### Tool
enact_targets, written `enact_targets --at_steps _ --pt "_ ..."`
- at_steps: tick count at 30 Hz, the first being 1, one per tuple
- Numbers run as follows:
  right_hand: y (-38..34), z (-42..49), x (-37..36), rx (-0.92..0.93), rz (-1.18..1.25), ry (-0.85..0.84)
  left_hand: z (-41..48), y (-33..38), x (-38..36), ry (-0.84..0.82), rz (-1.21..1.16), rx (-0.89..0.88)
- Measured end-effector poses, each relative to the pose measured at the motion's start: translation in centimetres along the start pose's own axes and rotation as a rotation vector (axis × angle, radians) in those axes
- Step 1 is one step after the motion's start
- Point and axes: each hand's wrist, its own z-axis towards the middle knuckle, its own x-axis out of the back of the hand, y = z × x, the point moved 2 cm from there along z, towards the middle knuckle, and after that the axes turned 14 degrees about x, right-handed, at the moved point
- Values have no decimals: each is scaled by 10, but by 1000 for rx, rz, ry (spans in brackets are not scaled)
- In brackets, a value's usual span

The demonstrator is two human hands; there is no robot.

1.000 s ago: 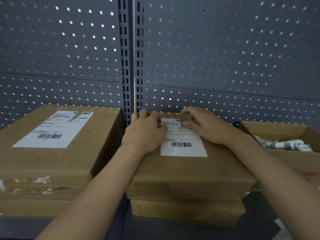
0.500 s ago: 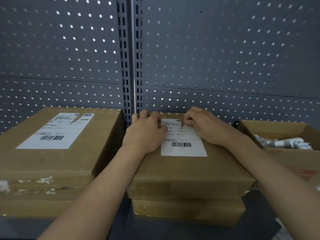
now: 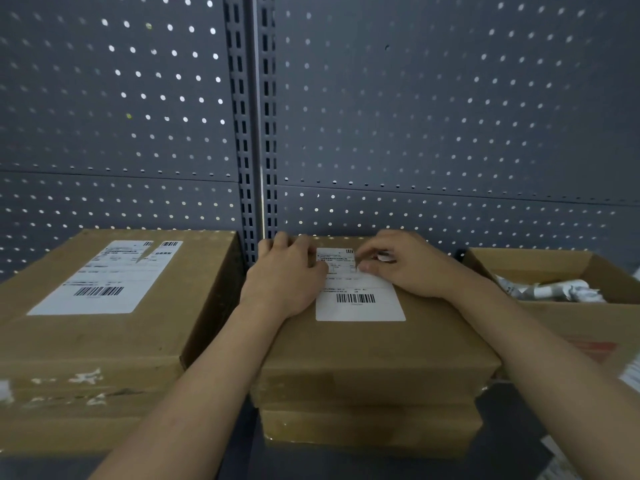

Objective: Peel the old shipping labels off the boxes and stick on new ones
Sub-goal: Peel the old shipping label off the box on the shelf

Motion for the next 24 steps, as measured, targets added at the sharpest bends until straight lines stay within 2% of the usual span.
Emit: enact_targets --at_steps 7,12,24 --pt "0 -6 0 14 108 133 0 0 0 -7 -12 -1" --pt "-4 -8 1 39 102 168 -1 0 1 -5 -16 -8" --pt "-11 -11 -2 51 -41 59 -1 0 1 -6 -24 -8"
